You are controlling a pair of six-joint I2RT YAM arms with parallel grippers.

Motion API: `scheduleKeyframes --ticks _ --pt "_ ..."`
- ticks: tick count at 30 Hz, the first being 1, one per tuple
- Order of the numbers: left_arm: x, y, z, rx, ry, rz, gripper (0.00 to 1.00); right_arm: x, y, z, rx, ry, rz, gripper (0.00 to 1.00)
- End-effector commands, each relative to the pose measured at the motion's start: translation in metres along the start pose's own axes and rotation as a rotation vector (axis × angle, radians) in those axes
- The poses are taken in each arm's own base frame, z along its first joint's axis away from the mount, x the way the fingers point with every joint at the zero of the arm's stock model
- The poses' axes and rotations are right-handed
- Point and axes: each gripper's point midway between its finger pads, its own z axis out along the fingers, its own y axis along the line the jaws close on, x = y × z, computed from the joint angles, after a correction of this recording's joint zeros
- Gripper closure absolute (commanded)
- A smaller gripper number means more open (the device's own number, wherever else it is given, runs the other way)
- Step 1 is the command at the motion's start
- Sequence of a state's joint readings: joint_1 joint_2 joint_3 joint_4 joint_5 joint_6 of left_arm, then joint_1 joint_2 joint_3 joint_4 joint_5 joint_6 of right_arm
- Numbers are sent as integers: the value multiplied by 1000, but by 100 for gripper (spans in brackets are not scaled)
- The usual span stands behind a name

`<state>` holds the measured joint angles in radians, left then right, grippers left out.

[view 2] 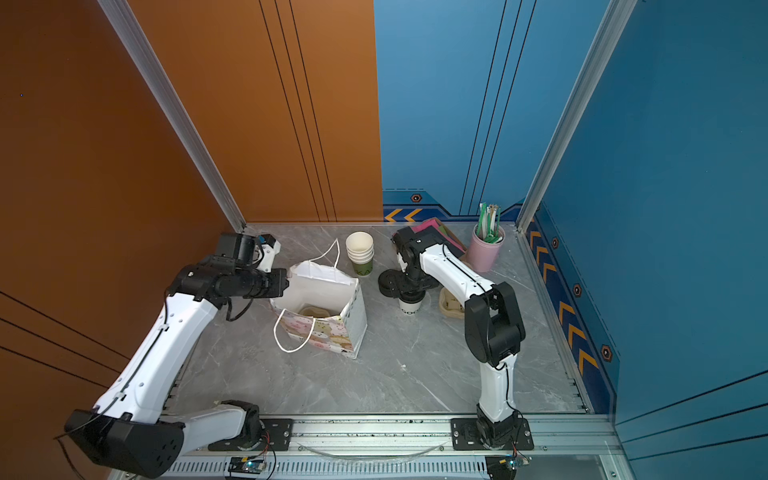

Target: Pack the takeout coffee

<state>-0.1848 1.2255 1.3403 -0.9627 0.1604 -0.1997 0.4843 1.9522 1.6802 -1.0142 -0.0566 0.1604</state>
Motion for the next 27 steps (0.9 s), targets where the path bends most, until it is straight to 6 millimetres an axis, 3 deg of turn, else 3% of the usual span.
scheduleKeyframes --ticks 1,15,27 --pt "13 4 7 -18 50 2 100 11 0 9 9 63 -6 0" --pt "14 4 8 -18 53 4 100 15 -1 15 18 82 -15 5" --pt "14 3 7 -18 53 5 100 12 -3 3 24 52 -16 9"
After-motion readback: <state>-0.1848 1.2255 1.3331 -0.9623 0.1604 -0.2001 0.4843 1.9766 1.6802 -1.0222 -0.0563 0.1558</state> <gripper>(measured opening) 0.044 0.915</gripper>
